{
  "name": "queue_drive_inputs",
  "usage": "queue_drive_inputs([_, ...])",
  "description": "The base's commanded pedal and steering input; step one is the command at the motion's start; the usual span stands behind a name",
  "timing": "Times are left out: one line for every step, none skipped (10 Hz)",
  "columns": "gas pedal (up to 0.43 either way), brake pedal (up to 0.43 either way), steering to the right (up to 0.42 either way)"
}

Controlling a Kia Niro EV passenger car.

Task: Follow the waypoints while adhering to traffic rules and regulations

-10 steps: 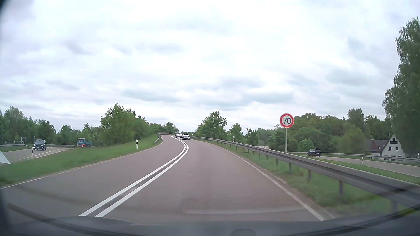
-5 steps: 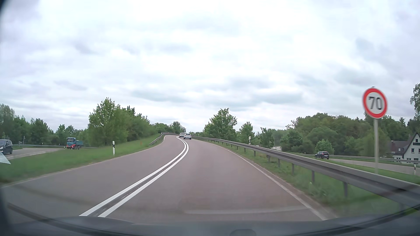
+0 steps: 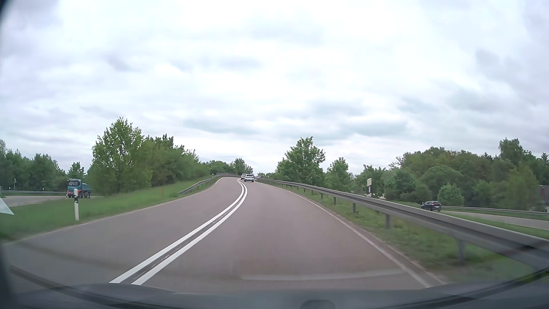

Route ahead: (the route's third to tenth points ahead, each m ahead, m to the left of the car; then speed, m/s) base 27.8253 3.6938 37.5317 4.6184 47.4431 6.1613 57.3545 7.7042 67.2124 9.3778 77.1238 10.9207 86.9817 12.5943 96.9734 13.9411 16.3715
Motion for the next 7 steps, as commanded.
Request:
queue_drive_inputs([0.209, 0.0, -0.021])
queue_drive_inputs([0.209, 0.0, -0.021])
queue_drive_inputs([0.22, 0.0, -0.021])
queue_drive_inputs([0.22, 0.0, -0.021])
queue_drive_inputs([0.228, 0.0, -0.021])
queue_drive_inputs([0.228, 0.0, -0.021])
queue_drive_inputs([0.228, 0.0, -0.021])
